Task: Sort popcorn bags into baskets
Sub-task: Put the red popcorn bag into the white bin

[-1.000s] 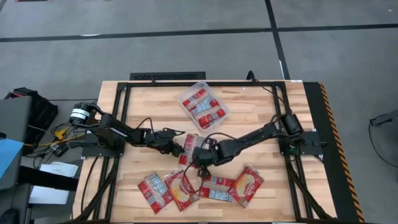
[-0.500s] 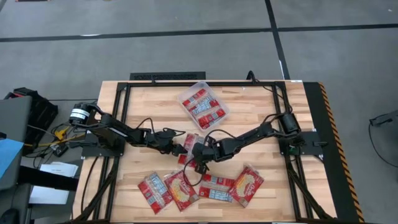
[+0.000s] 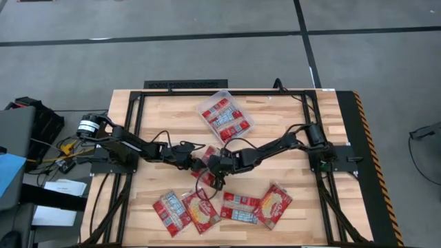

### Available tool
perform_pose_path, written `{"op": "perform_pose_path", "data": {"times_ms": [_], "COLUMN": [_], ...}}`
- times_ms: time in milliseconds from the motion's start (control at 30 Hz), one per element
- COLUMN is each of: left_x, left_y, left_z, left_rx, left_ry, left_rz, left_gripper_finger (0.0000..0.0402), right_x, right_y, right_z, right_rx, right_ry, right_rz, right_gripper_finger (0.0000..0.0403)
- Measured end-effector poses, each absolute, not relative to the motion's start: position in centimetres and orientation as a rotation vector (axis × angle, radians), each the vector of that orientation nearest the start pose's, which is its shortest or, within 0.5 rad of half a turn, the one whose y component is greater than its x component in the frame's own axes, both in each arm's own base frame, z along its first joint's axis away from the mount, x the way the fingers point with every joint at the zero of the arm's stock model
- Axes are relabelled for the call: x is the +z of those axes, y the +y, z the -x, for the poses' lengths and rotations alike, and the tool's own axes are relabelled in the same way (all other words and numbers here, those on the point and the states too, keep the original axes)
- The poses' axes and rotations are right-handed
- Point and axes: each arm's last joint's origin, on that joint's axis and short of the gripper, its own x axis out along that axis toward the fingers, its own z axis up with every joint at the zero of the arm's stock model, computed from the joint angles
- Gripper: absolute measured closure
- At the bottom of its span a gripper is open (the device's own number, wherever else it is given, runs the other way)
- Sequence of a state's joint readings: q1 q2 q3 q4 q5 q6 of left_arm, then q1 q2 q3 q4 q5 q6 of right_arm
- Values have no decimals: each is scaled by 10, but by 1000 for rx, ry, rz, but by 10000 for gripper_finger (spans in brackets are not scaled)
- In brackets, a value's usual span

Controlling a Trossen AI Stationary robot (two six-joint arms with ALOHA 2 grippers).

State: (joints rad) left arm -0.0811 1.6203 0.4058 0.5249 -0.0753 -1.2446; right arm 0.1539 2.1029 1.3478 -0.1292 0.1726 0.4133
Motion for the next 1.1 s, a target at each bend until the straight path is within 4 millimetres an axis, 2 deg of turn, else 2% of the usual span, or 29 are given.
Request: {"op": "perform_pose_path", "data": {"times_ms": [167, 300, 467, 533, 600, 700, 767, 967, 1100], "left_x": [96, 96, 95, 96, 96, 95, 95, 95, 95], "left_y": [-18, -19, -18, -18, -18, -19, -19, -21, -21], "left_z": [-248, -248, -247, -247, -247, -247, -247, -246, -246], "left_rx": [420, 405, 434, 433, 438, 441, 426, 411, 409], "left_ry": [613, 621, 609, 608, 604, 609, 623, 634, 639], "left_rz": [1117, 1071, 1064, 1062, 1067, 1065, 1056, 1048, 1065], "left_gripper_finger": [282, 380, 395, 400, 395, 372, 344, 221, 149], "right_x": [147, 186, 231, 253, 265, 257, 243, 192, 158], "right_y": [60, 69, 74, 74, 74, 74, 76, 92, 94], "right_z": [-432, -428, -408, -393, -380, -369, -373, -389, -397], "right_rx": [-207, -170, -183, -220, -277, -355, -368, -368, -384], "right_ry": [870, 808, 769, 759, 770, 883, 925, 1022, 1089], "right_rz": [-227, -203, -172, -162, -159, -116, -115, -106, -100], "right_gripper_finger": [379, 388, 390, 383, 378, 381, 391, 386, 381]}}
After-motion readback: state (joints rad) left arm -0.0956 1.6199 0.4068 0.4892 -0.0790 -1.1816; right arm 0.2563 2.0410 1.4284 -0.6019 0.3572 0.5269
